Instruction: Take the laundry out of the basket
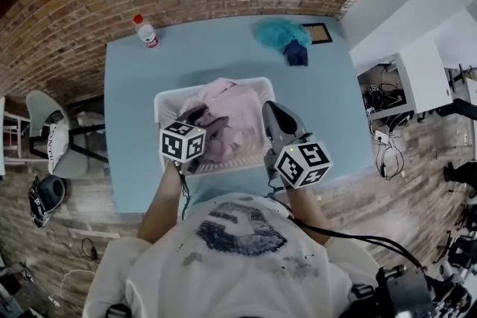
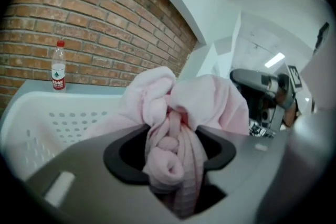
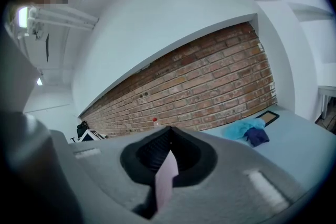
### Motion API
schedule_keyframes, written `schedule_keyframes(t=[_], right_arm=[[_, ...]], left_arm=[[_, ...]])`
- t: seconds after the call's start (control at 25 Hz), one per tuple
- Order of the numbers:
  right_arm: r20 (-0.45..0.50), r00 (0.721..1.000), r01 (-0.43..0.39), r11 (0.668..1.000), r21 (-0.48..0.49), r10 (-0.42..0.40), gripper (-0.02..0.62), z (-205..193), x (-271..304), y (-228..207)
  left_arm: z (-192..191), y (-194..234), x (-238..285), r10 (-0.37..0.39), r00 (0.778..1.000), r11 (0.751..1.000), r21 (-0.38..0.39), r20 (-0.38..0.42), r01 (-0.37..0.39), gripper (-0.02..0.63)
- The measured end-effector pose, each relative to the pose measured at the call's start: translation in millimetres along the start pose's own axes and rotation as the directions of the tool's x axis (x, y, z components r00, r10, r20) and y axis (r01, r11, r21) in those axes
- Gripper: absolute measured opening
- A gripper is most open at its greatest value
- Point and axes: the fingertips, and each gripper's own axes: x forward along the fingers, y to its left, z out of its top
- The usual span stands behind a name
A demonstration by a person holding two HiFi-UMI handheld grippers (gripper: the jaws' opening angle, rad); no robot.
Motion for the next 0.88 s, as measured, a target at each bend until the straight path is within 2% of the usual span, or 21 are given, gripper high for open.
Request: schedule_keyframes(t=[0.16, 0.64, 0.88], right_arm=[[0.026, 0.999, 0.029, 1.000, -0.012, -0.028, -0.003, 2, -12, 21], [0.103, 0.984, 0.150, 0.988, -0.044, -0.145, -0.003, 4, -56, 71], [0.110, 0.980, 0.171, 0.984, -0.050, -0.165, -0.002, 3, -68, 79]], left_arm=[[16, -1, -25, -0.027, 0.997, 1.000, -0.006, 0.071, 0.028, 0.239], [49, -16, -88, -0.086, 0.979, 0.993, 0.091, 0.183, 0.070, 0.239], [63, -38, -105, -0.127, 0.969, 0.984, 0.149, 0.214, 0.096, 0.239]])
